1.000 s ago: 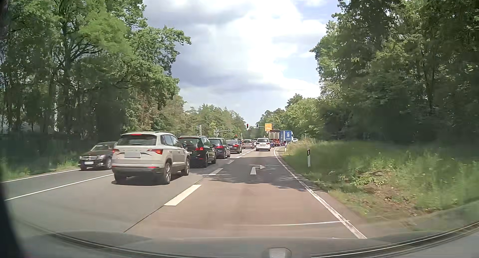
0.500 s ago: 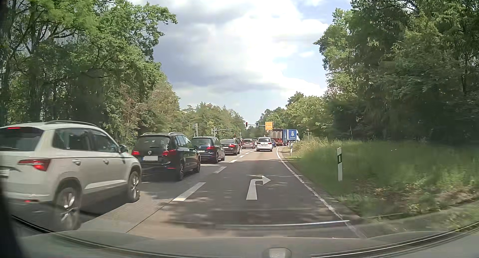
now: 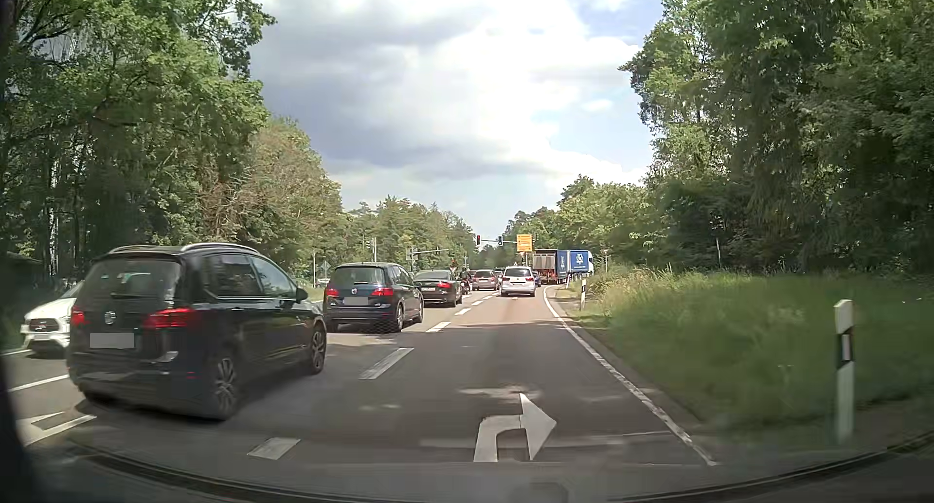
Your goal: Follow the waypoints while adhering to traffic rules and regulations
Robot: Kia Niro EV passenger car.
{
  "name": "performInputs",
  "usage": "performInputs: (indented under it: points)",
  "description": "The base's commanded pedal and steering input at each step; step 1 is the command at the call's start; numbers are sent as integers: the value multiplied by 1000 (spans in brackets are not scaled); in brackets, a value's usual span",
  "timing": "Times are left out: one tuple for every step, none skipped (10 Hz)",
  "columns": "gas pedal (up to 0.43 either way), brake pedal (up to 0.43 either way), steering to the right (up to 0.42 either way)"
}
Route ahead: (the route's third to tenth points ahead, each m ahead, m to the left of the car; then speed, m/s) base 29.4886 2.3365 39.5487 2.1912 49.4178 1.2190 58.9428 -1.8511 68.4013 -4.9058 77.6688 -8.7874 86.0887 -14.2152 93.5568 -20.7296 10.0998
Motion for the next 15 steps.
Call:
performInputs:
  points:
    - [0, 244, 4]
    - [0, 244, 4]
    - [0, 244, 4]
    - [0, 244, 4]
    - [0, 244, 5]
    - [0, 244, 5]
    - [0, 244, 6]
    - [0, 238, 7]
    - [0, 244, 8]
    - [0, 244, 10]
    - [0, 244, 11]
    - [0, 244, 11]
    - [0, 244, 12]
    - [0, 244, 13]
    - [0, 244, 13]
